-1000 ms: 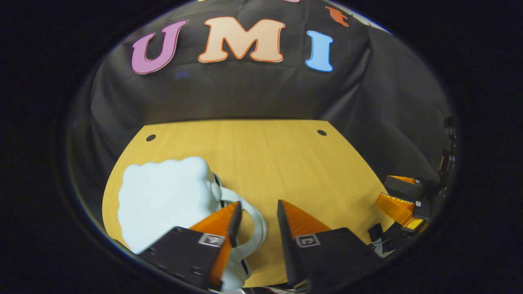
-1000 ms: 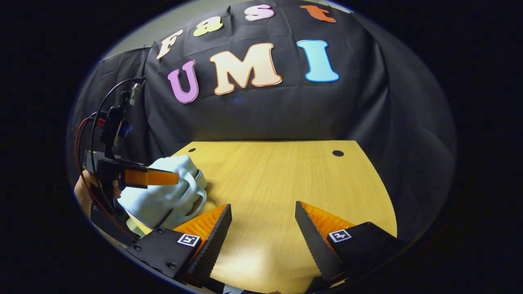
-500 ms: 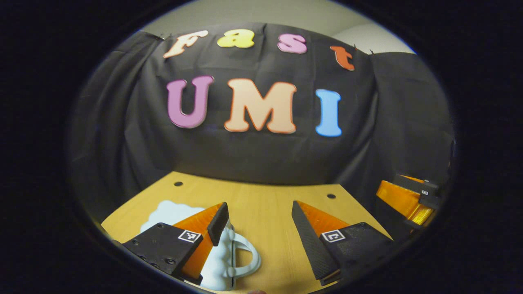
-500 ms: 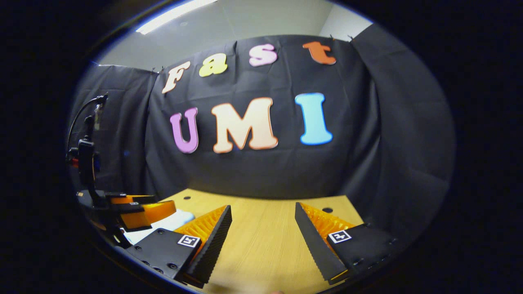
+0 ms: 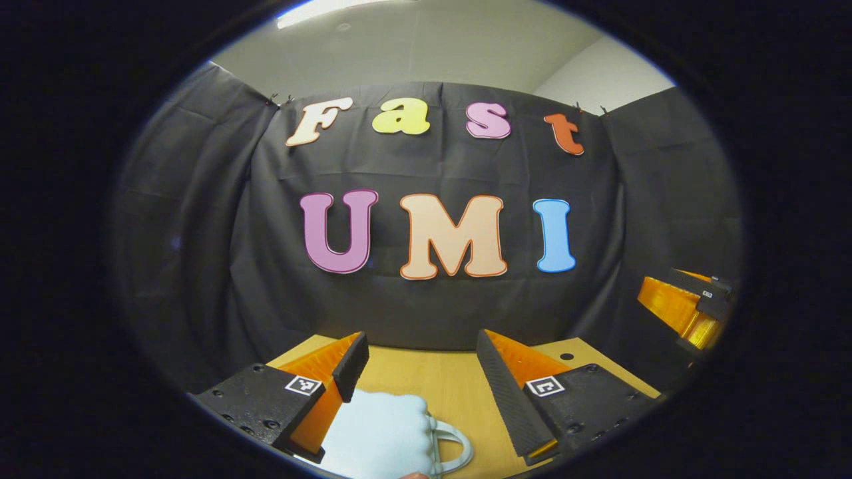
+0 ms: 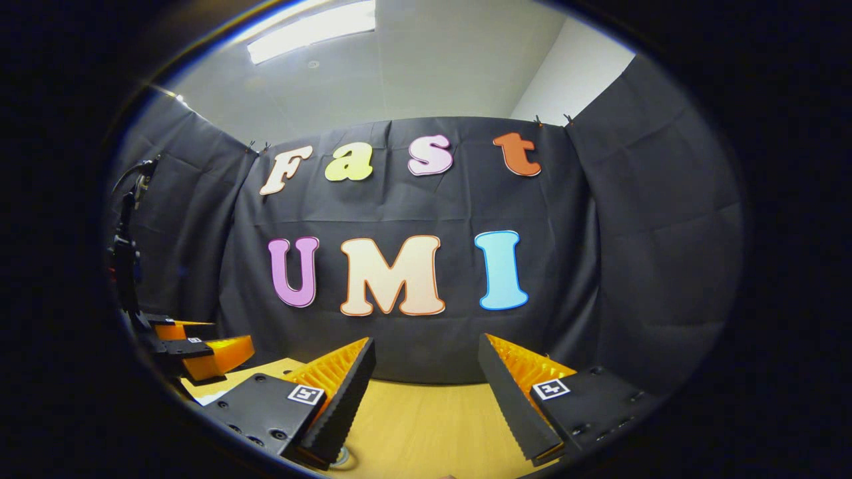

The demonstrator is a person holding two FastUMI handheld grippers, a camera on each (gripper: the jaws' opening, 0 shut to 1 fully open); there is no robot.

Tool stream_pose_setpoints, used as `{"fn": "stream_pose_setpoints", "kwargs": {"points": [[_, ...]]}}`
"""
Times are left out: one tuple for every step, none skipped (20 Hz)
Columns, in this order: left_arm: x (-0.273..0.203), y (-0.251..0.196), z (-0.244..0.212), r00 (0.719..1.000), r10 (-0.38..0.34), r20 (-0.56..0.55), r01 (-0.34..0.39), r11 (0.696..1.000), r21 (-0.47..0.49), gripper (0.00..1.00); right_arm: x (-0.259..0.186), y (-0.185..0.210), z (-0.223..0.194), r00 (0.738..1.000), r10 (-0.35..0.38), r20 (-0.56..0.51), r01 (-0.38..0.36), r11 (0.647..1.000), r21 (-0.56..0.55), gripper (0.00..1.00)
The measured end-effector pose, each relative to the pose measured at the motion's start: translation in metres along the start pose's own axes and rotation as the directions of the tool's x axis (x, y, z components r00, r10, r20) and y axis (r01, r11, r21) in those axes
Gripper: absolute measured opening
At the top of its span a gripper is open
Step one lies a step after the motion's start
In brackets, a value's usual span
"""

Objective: First open the suitcase, pack the skin care products into it, and then close the suitcase.

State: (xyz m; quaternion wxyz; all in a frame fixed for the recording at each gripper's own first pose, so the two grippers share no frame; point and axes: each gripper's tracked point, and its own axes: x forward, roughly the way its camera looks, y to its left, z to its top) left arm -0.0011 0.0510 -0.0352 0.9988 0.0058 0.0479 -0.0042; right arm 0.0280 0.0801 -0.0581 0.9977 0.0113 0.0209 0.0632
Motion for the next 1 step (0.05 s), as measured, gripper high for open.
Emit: {"fn": "stream_pose_setpoints", "kwargs": {"points": [[-0.0008,0.0044,0.0002,1.000,-0.001,0.002,0.001,1.000,0.007,0.95,-0.0010,0.0043,0.0008,1.000,0.000,0.001,0.000,1.000,-0.011,0.97]]}}
